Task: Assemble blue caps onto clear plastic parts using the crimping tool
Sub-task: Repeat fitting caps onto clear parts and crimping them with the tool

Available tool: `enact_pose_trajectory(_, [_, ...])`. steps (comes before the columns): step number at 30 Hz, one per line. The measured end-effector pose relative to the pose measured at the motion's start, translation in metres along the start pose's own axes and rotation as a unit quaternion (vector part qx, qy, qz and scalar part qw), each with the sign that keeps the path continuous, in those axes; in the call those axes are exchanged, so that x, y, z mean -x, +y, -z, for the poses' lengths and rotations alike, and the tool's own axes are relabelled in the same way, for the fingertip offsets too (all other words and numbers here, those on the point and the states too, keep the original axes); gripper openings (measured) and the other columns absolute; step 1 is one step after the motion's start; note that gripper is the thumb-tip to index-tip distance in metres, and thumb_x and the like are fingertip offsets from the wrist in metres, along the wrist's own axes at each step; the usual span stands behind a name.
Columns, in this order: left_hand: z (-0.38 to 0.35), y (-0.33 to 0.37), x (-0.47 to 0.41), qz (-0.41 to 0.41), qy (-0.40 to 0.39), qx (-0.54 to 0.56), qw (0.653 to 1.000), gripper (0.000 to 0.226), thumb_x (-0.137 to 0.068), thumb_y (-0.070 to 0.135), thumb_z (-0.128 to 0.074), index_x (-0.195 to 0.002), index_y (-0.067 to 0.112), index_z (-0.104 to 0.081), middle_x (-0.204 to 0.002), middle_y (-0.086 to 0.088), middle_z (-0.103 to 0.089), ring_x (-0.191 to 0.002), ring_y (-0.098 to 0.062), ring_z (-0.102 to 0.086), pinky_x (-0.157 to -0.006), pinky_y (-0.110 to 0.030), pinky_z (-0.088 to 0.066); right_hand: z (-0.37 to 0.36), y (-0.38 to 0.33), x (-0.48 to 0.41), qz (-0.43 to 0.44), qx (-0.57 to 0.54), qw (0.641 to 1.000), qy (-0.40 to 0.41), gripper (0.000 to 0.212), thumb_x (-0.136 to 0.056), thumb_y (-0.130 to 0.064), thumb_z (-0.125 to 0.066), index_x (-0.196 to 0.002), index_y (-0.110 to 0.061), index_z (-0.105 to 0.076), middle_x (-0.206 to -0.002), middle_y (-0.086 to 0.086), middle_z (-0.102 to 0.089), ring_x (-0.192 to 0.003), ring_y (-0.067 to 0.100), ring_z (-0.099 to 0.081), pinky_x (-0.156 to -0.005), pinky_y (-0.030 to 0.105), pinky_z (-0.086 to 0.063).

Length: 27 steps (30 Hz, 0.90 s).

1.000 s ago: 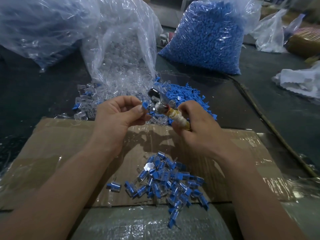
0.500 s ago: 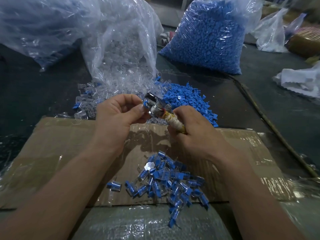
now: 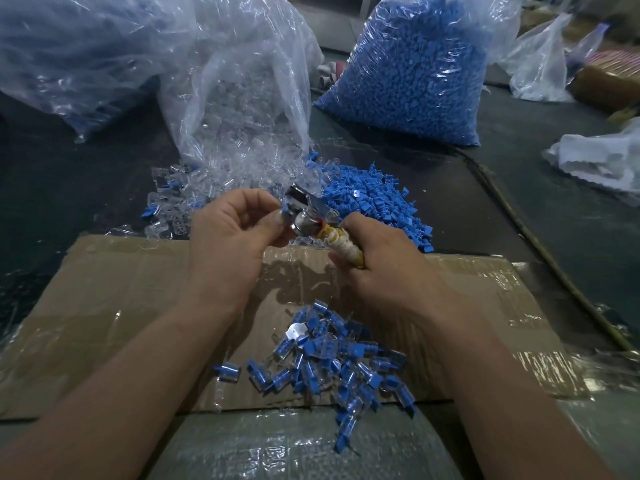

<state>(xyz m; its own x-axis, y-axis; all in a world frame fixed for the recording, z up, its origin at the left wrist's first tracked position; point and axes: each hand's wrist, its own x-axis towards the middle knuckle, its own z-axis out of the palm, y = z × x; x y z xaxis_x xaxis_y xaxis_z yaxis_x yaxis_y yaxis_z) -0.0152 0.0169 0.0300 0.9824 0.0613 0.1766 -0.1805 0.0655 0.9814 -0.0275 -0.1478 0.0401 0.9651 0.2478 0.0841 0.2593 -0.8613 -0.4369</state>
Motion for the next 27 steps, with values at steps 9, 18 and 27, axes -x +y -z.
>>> enact_pose_trajectory(9, [0.0, 0.003, 0.001, 0.005, 0.007, -0.013, 1.0, 0.021, -0.081, -0.004, -0.059, -0.074, 0.016, -0.059, -0.071, -0.001, -0.063, -0.06, -0.006, -0.061, -0.058, -0.014, -0.05, -0.004, 0.001, -0.002, 0.007, 0.022, 1.0, 0.017, 0.02, -0.086, -0.024, -0.058, -0.088, -0.028, -0.038, -0.073, -0.016, -0.039, -0.066, 0.001, -0.038, -0.055, 0.017, -0.024])
enact_pose_trajectory(18, [0.011, 0.003, -0.009, 0.048, 0.037, 0.036, 0.997, 0.017, -0.08, -0.001, -0.06, -0.075, 0.015, -0.063, -0.062, 0.004, -0.068, -0.057, -0.01, -0.065, -0.055, -0.018, -0.052, 0.007, 0.015, -0.003, -0.011, 0.035, 0.999, 0.037, 0.018, -0.087, -0.025, -0.057, -0.101, -0.024, -0.045, -0.091, -0.008, -0.044, -0.081, 0.009, -0.04, -0.061, 0.019, -0.026])
enact_pose_trajectory(27, [0.004, 0.015, 0.01, 0.139, -0.316, -0.032, 0.938, 0.012, -0.056, 0.013, -0.068, -0.068, 0.013, -0.072, -0.06, -0.002, -0.067, -0.049, -0.006, -0.059, -0.047, -0.014, -0.047, 0.004, 0.019, -0.005, -0.035, 0.097, 0.994, -0.043, 0.039, -0.082, -0.035, -0.063, -0.117, -0.025, -0.047, -0.1, -0.008, -0.045, -0.089, 0.009, -0.041, -0.074, 0.027, -0.035])
